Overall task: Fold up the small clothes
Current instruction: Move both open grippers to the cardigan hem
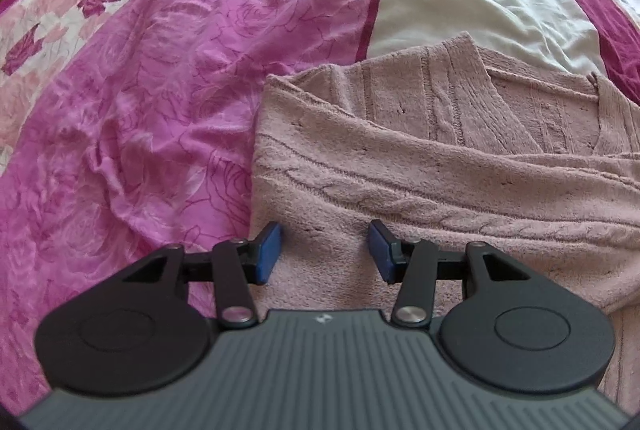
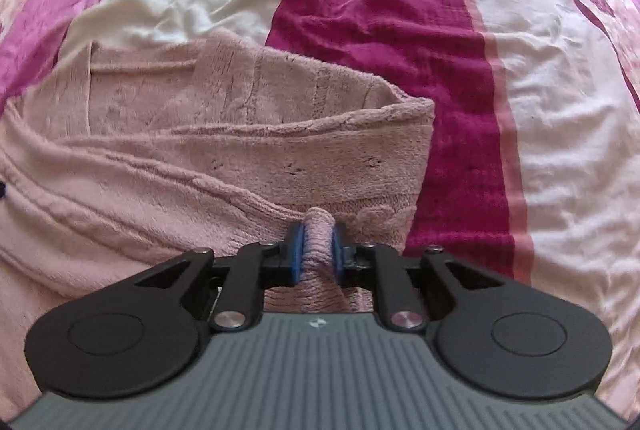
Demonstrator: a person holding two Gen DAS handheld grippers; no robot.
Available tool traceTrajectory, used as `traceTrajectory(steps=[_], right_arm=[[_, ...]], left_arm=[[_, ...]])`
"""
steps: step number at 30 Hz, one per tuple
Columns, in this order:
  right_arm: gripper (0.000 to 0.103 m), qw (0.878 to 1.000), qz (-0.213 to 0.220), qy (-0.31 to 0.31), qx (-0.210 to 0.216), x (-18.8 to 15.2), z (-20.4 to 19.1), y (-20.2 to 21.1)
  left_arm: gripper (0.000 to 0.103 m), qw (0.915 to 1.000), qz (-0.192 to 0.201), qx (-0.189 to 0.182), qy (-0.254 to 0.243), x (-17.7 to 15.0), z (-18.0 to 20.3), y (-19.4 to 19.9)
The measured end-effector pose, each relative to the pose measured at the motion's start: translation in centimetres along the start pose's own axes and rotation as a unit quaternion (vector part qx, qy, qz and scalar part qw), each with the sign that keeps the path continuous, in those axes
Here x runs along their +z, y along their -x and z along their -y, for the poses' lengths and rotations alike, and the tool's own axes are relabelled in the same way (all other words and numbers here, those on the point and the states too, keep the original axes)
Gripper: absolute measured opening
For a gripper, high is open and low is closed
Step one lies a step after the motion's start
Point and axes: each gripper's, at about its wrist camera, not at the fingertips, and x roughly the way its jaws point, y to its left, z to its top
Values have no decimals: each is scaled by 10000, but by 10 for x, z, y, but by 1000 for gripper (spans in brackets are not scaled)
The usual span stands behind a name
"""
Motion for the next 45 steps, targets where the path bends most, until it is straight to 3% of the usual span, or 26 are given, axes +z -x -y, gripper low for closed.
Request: traceTrajectory(steps=[4, 7, 19, 30, 39, 45], right_arm=[[57, 9995, 190, -259, -43, -9, 6, 27], [62, 9988, 259, -424, 34, -26, 9, 53], [67, 9965, -280, -719, 312, -117, 5, 115], [74, 9934, -897, -704, 99, -187, 10, 130], [77, 9903, -1157, -726, 268, -209, 13, 121], [78, 9885, -1260, -738, 381, -213, 17, 115]], left_arm=[[50, 9999, -48, -68, 78, -1, -4, 9], [50, 9998, -81, -132, 101, -7, -10, 21], [50, 9965, -765, -332, 56, -62, -45, 76], [51, 9836, -1768, -358, -98, -121, -76, 89], [54, 9690, -2284, -887, 306, -146, -87, 79], [60, 9622, -2423, -1106, 575, -156, -94, 70]])
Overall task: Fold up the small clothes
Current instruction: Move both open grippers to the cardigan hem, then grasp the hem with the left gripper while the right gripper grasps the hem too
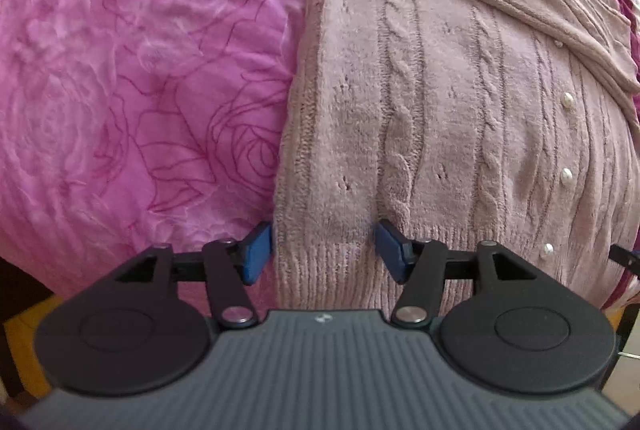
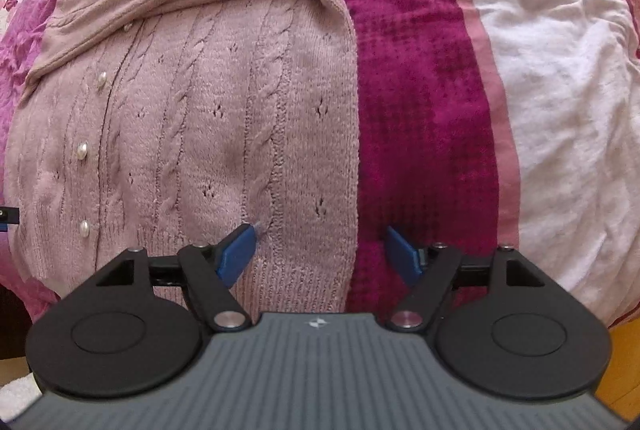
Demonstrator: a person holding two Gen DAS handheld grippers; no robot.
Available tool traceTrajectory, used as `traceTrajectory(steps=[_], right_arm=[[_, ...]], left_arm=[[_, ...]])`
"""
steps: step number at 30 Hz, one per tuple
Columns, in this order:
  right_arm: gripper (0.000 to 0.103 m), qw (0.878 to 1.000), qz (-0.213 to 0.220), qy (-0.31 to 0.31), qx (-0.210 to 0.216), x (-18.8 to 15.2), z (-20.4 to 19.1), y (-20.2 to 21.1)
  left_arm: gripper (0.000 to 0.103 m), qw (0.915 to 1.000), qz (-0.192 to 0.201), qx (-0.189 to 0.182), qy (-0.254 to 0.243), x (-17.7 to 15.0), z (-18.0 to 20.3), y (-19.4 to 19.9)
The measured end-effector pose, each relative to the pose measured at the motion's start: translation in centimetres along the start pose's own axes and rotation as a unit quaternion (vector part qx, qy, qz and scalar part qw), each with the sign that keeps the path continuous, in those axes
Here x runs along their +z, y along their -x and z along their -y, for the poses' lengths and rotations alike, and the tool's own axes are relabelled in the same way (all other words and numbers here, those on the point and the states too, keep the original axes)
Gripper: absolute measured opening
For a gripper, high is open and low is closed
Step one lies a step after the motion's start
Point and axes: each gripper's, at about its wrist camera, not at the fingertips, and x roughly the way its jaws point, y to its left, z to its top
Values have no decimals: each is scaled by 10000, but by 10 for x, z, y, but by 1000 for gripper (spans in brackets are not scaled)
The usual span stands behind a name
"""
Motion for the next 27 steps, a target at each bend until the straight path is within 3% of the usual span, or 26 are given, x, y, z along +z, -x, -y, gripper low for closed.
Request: traceTrajectory(steps=[6, 13, 17, 19, 24, 27], right_arm=[[75, 9999, -103, 47, 83, 3, 1, -5], [53, 9997, -67, -149, 204, 2, 12, 2], [35, 9992, -24, -269, 284, -1, 21, 7], [22, 9985, -21, -373, 401, -3, 26, 9], [8, 9961, 44, -536, 701, -6, 30, 16], [7, 9925, 139, -719, 979, -4, 28, 24]], left_arm=[[64, 9999, -107, -72, -47, -2, 3, -8], [63, 9993, -351, -147, 27, 16, 7, -15], [45, 9991, -325, -272, -50, 22, 9, -14], [22, 9987, -317, -403, 16, 23, 8, -11], [16, 9975, -260, -651, 83, 30, 3, 3], [15, 9957, -175, -899, 152, 32, 4, 12]])
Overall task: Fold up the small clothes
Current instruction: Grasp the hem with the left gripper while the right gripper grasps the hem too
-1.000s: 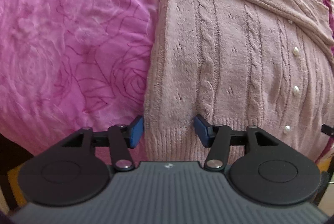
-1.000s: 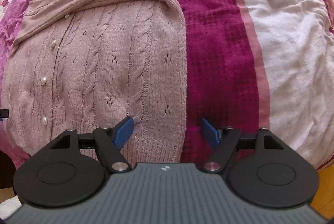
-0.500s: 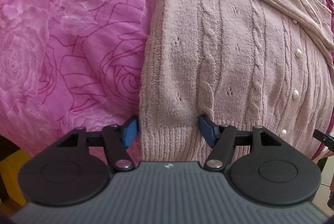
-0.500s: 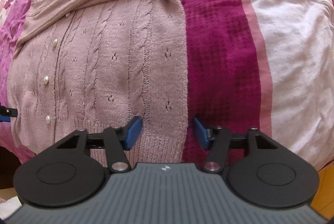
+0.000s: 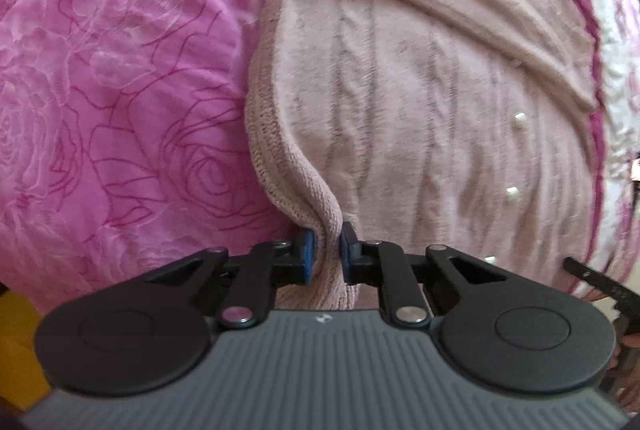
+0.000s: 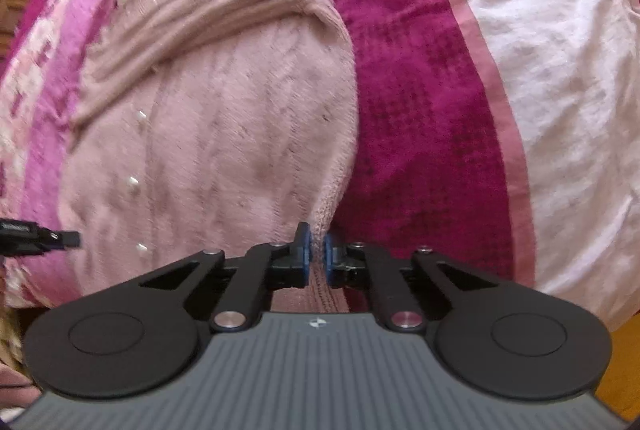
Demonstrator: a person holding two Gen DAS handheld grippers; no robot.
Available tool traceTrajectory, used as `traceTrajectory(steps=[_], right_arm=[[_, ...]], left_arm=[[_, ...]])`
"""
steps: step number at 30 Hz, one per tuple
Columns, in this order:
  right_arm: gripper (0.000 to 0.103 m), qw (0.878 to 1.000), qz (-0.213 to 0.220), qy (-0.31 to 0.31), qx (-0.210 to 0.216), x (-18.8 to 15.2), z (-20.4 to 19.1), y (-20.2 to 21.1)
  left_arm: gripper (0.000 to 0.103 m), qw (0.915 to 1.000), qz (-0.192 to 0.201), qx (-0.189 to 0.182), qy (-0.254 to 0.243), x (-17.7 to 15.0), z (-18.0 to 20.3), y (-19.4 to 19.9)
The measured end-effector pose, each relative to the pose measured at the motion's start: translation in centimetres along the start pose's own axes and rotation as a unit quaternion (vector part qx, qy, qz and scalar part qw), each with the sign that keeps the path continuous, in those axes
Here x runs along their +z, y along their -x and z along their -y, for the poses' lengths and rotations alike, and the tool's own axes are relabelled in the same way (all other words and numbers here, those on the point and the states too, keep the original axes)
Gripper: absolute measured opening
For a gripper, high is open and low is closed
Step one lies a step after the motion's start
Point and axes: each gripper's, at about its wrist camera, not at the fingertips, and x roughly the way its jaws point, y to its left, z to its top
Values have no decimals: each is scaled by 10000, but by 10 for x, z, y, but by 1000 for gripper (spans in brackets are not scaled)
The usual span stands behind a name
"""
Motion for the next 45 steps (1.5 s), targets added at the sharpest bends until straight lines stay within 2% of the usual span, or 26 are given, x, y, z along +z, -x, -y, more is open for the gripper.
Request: traceTrajectory(steps=[4, 13, 20, 25, 28, 32, 36, 39, 43, 45], right_arm=[[7, 9994, 195, 23, 276, 11, -9, 12], [6, 9935, 804, 84, 798, 58, -35, 37], [6, 9847, 1360, 301, 1047, 105, -60, 52], [6, 9765, 1804, 246, 1151, 151, -67, 48], [6, 9731, 2038, 219, 1057, 179, -68, 38], [6, 9734, 2124, -36, 858, 216, -63, 6], [6, 9806, 1894, -44, 497, 243, -61, -41], [7, 9861, 1647, -53, 201, 251, -61, -72], [8, 9899, 1376, -333, -49, 256, -53, -98], [9, 9898, 1340, -474, -8, 257, -49, -102]], left_arm=[[15, 9990, 221, -372, 121, 9, 5, 19], [14, 9913, 932, -857, 348, 39, 19, 56], [14, 9757, 1726, -1231, 563, 70, 28, 92], [14, 9609, 2233, -1435, 785, 108, 31, 102], [14, 9569, 2402, -1403, 831, 133, 30, 98], [14, 9590, 2448, -1134, 865, 165, 29, 75], [14, 9654, 2319, -847, 841, 192, 27, 43], [16, 9715, 2168, -621, 736, 205, 30, 25], [19, 9766, 2031, -306, 641, 214, 32, 11], [20, 9783, 1980, -159, 588, 217, 32, 7]])
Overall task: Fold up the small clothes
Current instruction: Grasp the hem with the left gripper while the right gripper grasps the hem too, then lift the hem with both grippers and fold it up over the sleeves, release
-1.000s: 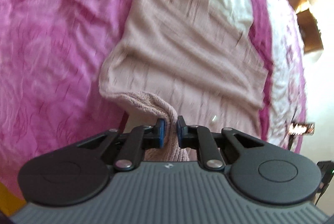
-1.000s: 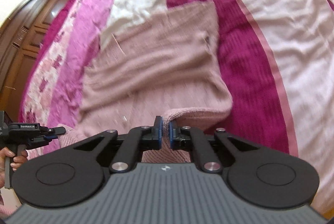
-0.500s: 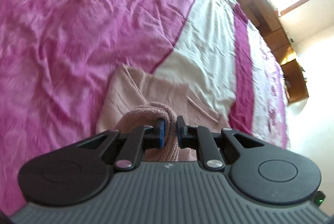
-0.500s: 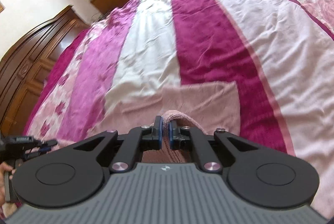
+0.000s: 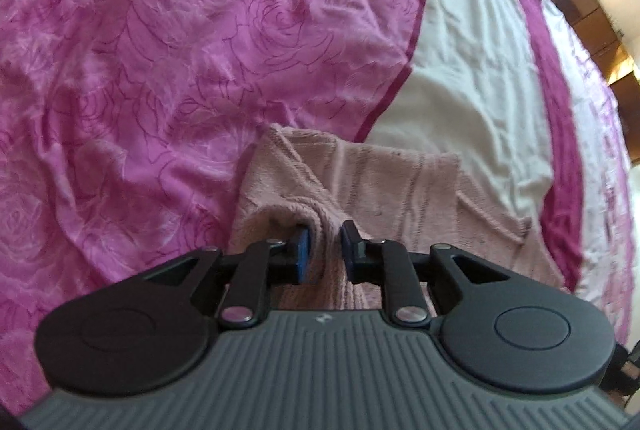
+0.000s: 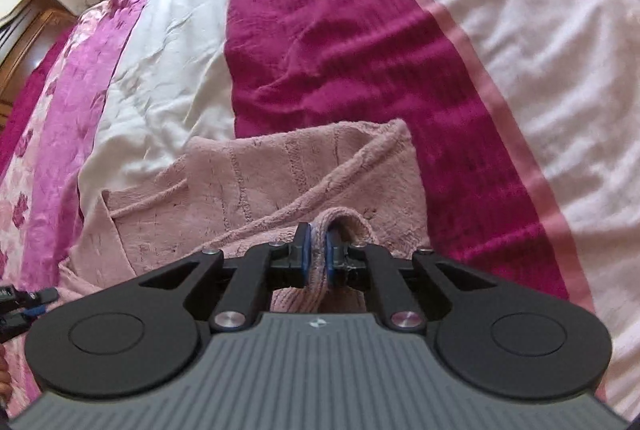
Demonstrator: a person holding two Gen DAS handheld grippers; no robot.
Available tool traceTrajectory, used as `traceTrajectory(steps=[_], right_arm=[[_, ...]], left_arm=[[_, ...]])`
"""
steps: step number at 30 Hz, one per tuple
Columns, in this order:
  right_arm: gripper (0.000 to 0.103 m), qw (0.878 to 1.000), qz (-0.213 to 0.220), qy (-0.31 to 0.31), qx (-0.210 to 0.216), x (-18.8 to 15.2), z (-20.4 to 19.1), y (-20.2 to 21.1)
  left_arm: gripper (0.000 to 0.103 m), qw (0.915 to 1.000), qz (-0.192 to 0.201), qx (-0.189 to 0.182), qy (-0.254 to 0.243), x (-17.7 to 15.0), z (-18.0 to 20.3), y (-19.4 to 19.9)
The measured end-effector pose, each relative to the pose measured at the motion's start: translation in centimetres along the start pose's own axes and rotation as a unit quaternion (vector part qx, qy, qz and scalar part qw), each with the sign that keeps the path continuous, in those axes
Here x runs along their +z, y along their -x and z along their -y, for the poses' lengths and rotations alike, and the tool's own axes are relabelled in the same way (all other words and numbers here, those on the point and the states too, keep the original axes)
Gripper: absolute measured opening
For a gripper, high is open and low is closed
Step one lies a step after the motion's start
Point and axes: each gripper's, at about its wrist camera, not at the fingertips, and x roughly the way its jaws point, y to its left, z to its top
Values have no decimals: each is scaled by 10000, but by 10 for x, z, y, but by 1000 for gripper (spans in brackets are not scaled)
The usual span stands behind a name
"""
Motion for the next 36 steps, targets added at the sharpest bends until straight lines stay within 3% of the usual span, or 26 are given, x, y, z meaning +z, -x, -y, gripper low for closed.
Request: traceTrajectory(steps=[4, 8, 10, 12, 19, 25, 36], right_arm=[[18, 9999, 35, -142, 48, 1, 0, 7], [33, 9991, 170, -342, 164, -2, 0, 29], [44, 9984, 192, -477, 224, -7, 0, 39], [49, 9977, 160, -591, 293, -11, 1, 47], [52, 9971, -132, -618, 413, -31, -5, 53], [52, 9969, -242, -693, 287, -43, 0, 52], [52, 9974, -432, -537, 209, -41, -4, 35]], left_arm=[[23, 10000, -43, -47, 16, 1, -1, 2], [42, 9999, 31, -85, 64, -1, 0, 14], [43, 9998, 74, -115, 115, -3, -2, 23], [43, 9996, 68, -165, 203, -6, -3, 28], [43, 9988, -256, -383, 136, -19, 3, 32], [49, 9975, -664, -234, 12, -30, 5, 16], [50, 9979, -643, -88, 61, -36, 1, 3]])
